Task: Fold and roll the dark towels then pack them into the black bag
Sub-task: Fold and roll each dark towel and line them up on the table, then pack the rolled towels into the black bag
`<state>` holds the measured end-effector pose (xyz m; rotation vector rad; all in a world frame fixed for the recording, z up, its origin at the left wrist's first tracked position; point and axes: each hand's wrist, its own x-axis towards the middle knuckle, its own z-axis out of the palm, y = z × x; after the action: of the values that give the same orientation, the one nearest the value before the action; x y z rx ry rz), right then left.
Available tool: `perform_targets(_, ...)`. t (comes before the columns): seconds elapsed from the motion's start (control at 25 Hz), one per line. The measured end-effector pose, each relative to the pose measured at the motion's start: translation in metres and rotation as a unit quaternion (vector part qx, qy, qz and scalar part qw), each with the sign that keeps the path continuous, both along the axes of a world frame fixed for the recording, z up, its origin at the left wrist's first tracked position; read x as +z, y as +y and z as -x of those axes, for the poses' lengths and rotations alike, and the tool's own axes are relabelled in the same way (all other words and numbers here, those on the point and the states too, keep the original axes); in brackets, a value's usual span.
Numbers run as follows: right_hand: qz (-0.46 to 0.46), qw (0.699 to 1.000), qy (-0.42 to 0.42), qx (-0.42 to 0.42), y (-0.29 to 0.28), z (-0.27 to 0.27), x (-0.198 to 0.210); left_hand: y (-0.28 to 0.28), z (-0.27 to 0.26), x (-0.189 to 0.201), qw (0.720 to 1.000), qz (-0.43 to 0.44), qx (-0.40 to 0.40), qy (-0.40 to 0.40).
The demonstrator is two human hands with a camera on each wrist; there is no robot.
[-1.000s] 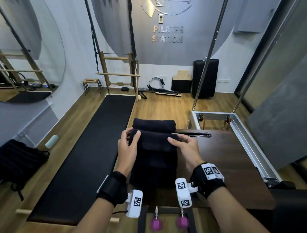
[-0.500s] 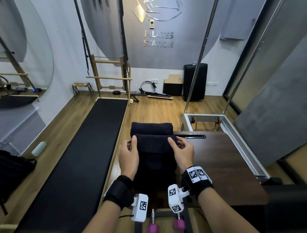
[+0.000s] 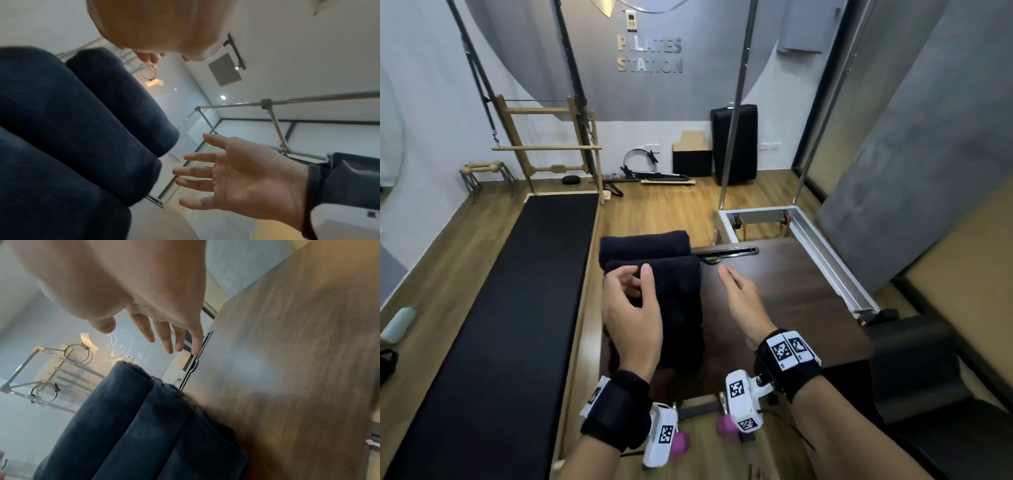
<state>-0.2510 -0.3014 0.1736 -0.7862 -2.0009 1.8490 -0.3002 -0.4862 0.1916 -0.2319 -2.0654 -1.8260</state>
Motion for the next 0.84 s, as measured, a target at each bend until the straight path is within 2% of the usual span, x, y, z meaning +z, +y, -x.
perform_targets(0.08, -0.009, 0.999, -0.01, -0.029, 0.019, -0.03, 0.002, 0.024, -0.015, -0.006, 0.989, 0.021, -0.149, -0.009)
perform_targets(0.16, -0.02, 0.998, -0.031, -0.055, 0.044, -0.068, 0.001, 0.056, -0.033, -0.016, 0.952, 0.081, -0.291, -0.048)
perform_targets(0.24, -0.013, 0.995, -0.055, -0.084, 0.07, -0.115, -0.007, 0.094, -0.055, -0.026, 0.914, 0.135, -0.376, -0.068)
perform_targets(0.36, 0.027, 0.983, -0.082, -0.162, 0.109, -0.197, -0.022, 0.157, -0.098, -0.04, 0.867, 0.202, -0.448, -0.078)
perform_targets(0.44, 0.056, 0.967, -0.099, -0.23, 0.137, -0.268, -0.037, 0.206, -0.144, -0.049, 0.823, 0.227, -0.513, -0.094)
perform_targets(0.6, 0.101, 0.916, -0.14, -0.363, 0.18, -0.424, -0.073, 0.301, -0.266, -0.069, 0.714, 0.286, -0.626, -0.128)
perform_targets(0.84, 0.185, 0.829, -0.151, -0.506, 0.208, -0.62, -0.121, 0.399, -0.458, -0.102, 0.58, 0.361, -0.718, -0.134)
